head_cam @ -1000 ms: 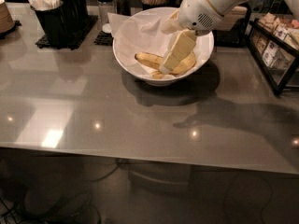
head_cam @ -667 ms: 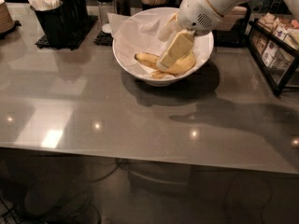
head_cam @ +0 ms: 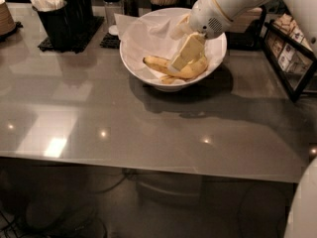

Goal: Pick banana from white bowl

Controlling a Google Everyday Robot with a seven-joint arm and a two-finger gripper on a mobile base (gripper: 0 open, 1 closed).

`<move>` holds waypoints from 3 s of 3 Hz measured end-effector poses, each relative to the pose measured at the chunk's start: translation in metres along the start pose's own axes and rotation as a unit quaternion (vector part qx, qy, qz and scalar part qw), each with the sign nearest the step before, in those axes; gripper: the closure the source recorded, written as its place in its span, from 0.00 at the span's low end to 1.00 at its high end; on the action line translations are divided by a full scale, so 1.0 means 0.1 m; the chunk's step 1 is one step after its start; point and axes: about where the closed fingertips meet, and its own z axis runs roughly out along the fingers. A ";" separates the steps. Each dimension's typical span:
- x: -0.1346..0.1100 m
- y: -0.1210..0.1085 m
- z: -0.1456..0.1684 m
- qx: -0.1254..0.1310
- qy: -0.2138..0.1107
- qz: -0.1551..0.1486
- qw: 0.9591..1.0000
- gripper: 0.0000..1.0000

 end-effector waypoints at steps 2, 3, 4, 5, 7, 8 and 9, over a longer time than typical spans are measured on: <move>0.26 -0.13 0.28 -0.012 -0.012 0.023 1.000 0.21; 0.32 -0.16 0.39 -0.015 -0.013 0.027 0.999 0.22; 0.36 -0.15 0.50 -0.023 -0.013 0.028 0.999 0.28; 0.41 -0.12 0.56 -0.026 -0.017 0.030 0.999 0.47; 0.46 -0.07 0.49 -0.017 -0.017 0.032 0.999 0.93; 0.41 -0.05 0.29 -0.007 0.012 0.028 1.000 1.00; 0.29 -0.05 0.03 -0.002 0.090 0.021 0.996 1.00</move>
Offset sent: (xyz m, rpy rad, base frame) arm 0.0234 -0.0095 -0.0531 0.0442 0.0651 -0.0373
